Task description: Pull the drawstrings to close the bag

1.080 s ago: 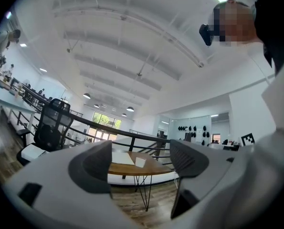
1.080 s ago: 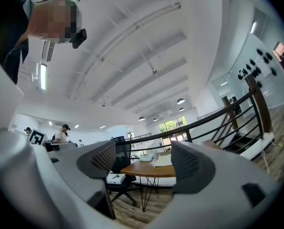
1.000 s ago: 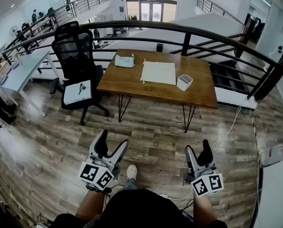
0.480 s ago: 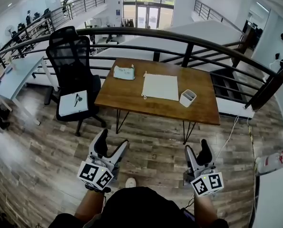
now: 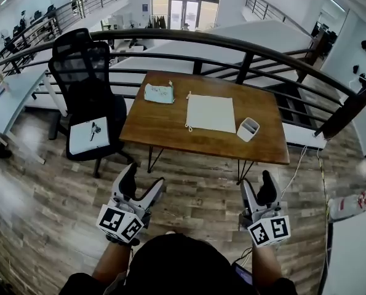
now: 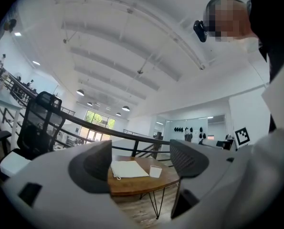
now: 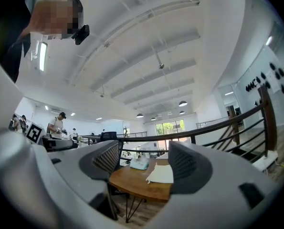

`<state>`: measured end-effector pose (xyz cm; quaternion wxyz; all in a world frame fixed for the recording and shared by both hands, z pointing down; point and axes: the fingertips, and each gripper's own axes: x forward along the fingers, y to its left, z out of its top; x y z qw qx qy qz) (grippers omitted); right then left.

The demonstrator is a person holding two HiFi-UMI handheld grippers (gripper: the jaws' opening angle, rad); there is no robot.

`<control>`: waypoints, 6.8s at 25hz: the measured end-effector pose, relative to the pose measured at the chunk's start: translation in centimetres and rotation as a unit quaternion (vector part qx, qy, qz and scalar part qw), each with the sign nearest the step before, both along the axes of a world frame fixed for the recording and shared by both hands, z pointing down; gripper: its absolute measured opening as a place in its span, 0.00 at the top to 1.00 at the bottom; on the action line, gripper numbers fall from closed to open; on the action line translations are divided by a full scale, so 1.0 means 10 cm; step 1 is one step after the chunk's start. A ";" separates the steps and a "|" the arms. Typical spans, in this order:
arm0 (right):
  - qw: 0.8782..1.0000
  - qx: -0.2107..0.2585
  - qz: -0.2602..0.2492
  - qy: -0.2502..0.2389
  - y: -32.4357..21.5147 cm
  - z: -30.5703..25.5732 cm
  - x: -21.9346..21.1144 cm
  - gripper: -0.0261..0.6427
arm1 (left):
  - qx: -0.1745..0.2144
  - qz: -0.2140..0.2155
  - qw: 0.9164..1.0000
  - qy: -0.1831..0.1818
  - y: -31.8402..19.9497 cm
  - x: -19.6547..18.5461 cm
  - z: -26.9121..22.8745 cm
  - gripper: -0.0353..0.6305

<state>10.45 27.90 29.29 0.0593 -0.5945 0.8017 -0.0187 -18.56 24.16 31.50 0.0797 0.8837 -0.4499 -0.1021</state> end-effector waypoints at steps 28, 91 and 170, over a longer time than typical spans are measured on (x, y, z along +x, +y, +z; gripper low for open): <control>0.993 -0.049 -0.102 0.033 -2.14 0.39 0.49 0.52 | -0.030 0.007 0.999 -0.016 -1.84 1.09 0.17 0.39; 0.870 -0.438 -0.167 0.155 -4.62 3.60 -1.38 0.82 | -0.207 0.071 0.973 -0.066 -3.98 0.01 1.83 0.39; 0.842 -0.423 -0.208 0.262 -2.72 3.61 -0.12 0.94 | -0.322 0.316 0.815 -0.363 -3.58 1.02 3.47 0.83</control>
